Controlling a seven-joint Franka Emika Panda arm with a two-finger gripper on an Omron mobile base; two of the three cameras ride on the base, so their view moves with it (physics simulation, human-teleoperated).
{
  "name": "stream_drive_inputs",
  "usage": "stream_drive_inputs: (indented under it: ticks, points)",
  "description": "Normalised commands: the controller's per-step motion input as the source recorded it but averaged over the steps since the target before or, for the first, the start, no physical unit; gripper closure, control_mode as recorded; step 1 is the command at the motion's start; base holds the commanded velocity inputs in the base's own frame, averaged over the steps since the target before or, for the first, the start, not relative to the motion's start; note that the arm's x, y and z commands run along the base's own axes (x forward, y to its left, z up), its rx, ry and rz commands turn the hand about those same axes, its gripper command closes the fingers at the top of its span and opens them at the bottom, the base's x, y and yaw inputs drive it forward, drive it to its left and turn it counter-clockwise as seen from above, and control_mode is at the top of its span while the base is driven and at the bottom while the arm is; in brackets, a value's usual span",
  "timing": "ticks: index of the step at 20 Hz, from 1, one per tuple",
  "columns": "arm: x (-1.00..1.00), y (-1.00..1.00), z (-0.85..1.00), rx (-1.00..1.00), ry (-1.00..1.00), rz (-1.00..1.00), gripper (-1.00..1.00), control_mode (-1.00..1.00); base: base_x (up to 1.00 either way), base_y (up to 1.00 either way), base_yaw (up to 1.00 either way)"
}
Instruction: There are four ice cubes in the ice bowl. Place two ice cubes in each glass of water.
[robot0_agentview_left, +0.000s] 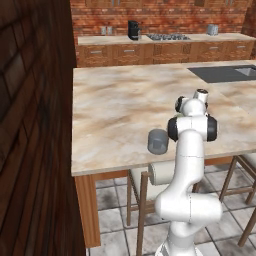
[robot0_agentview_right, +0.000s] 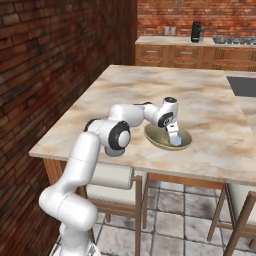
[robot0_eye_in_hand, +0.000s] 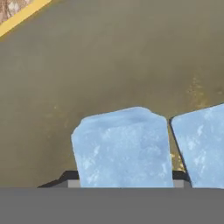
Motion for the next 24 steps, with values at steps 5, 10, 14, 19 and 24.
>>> stream_drive_inputs:
  ticks: [5, 10, 14, 19, 24]
  points:
    - [0.00, -0.16, -0.39, -0.01, -0.10, -0.01, 1.00, -1.00, 0.00, 0.00, 0.00]
    - [-0.19, 0.01, -0.15, 0.00, -0.19, -0.03, 1.00, -1.00, 0.00, 0.00, 0.00]
    - [-0.50, 0.35, 0.00, 0.00, -0.35, -0.05, 1.00, -1.00, 0.00, 0.00, 0.00]
    - [-0.40, 0.57, 0.00, 0.00, -0.32, -0.10, 1.00, -1.00, 0.00, 0.00, 0.00]
    - [-0.07, 0.40, 0.00, 0.00, -0.18, -0.11, 1.00, -1.00, 0.00, 0.00, 0.00]
